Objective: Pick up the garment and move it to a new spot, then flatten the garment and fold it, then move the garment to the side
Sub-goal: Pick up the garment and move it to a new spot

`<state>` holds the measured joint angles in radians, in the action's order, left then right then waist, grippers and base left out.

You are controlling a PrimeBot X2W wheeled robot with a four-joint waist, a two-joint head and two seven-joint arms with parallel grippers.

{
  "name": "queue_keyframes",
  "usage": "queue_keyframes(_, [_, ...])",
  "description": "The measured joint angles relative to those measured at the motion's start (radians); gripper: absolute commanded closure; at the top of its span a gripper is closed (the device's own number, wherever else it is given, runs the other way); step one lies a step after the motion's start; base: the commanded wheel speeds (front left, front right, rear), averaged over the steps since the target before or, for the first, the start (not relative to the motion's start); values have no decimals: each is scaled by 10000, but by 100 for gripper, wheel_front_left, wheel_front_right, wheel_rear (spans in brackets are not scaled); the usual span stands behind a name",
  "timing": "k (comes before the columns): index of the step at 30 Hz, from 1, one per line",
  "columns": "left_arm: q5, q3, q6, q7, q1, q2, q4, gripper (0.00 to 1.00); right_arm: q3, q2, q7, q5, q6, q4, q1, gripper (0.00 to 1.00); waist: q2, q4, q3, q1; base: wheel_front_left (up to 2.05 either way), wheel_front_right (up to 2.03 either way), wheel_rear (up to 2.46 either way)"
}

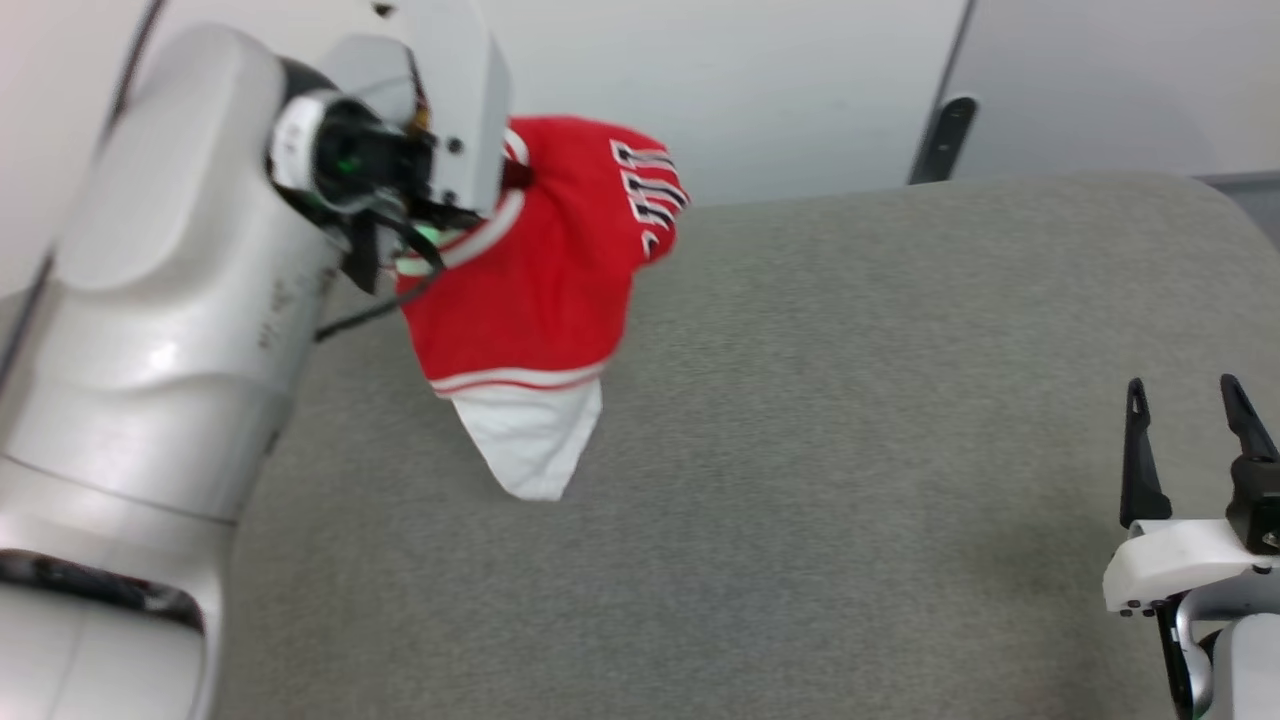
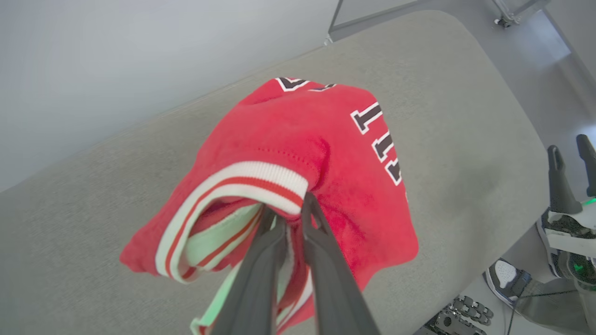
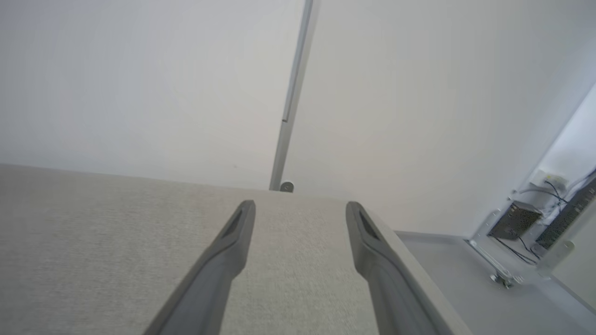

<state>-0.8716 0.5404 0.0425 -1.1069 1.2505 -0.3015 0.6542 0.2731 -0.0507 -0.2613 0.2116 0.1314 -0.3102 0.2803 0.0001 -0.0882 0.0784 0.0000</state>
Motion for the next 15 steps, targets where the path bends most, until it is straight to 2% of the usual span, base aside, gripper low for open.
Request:
queue_keyframes(9, [-242,288,-807,-677,-959,531,-504,100,261,0,-2,36,0,-44,29,0,0,-725,23,0,0,0,0])
queue_keyframes(15, [-192,631,-955,-767,-2052,443,-700,100,-109,2,-4,-207,0,-33,299,0,0,-946,314,0,0,0,0])
